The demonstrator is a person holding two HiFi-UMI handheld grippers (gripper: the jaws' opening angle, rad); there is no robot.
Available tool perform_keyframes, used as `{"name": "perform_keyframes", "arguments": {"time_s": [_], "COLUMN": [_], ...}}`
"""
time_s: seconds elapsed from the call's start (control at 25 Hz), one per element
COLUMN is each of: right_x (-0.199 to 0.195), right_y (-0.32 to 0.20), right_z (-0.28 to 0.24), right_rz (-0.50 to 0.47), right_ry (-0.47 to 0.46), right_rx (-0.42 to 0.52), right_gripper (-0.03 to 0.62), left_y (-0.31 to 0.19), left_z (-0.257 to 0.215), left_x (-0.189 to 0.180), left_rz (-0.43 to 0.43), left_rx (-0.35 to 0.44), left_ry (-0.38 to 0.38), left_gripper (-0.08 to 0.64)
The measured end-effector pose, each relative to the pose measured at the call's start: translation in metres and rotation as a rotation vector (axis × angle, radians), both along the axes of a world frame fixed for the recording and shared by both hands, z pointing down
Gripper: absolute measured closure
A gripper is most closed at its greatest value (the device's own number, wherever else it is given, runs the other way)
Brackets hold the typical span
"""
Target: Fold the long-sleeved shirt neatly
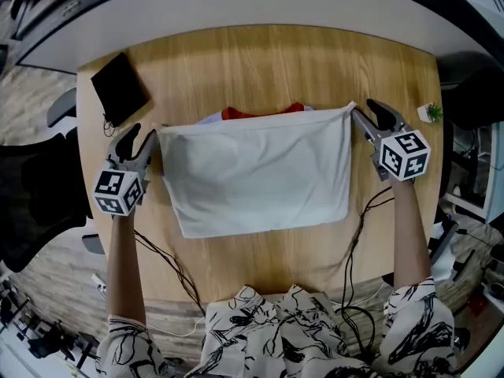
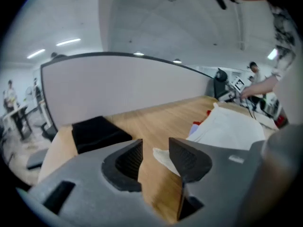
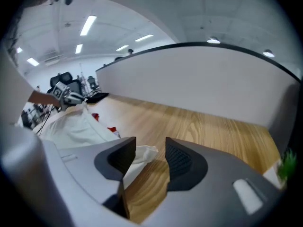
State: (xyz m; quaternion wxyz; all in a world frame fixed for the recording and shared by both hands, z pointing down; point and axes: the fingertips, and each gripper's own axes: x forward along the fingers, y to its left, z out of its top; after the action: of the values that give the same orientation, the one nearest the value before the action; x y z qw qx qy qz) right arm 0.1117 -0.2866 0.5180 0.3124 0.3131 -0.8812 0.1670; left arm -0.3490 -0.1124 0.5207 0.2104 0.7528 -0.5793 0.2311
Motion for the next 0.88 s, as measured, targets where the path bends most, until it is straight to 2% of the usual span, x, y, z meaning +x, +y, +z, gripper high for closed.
{"name": "perform_keyframes", "arguments": {"time_s": [0.16,0.32,0.4,0.48,0.56,0.64,0.72,0.8,0.88], "right_x": [-0.024,-0.049,-0.06,-0.068,-0.07,-0.068,-0.064,-0.066,-0.068], "right_y": [0.018,0.036,0.041,0.043,0.043,0.041,0.039,0.032,0.021], "right_z": [-0.008,-0.003,0.004,0.012,0.019,0.025,0.031,0.033,0.031], "right_rz": [-0.303,-0.566,-0.674,-0.753,-0.79,-0.796,-0.799,-0.765,-0.688], "right_ry": [0.1,0.236,0.303,0.354,0.377,0.385,0.401,0.386,0.342], "right_rx": [0.152,0.256,0.29,0.293,0.266,0.229,0.203,0.202,0.186], "right_gripper": [0.353,0.305,0.291,0.292,0.331,0.379,0.388,0.432,0.449], "left_y": [-0.001,-0.002,-0.006,-0.01,-0.009,-0.006,-0.01,-0.02,-0.034], "left_z": [-0.001,0.015,0.02,0.025,0.031,0.036,0.038,0.036,0.037], "left_x": [0.034,0.056,0.065,0.071,0.076,0.078,0.076,0.068,0.054], "left_rz": [0.304,0.534,0.611,0.667,0.721,0.755,0.739,0.671,0.573], "left_rx": [0.005,-0.021,-0.034,-0.056,-0.087,-0.115,-0.12,-0.105,-0.102], "left_ry": [-0.243,-0.44,-0.493,-0.513,-0.515,-0.5,-0.476,-0.465,-0.467], "left_gripper": [0.354,0.348,0.35,0.363,0.408,0.426,0.434,0.464,0.508]}}
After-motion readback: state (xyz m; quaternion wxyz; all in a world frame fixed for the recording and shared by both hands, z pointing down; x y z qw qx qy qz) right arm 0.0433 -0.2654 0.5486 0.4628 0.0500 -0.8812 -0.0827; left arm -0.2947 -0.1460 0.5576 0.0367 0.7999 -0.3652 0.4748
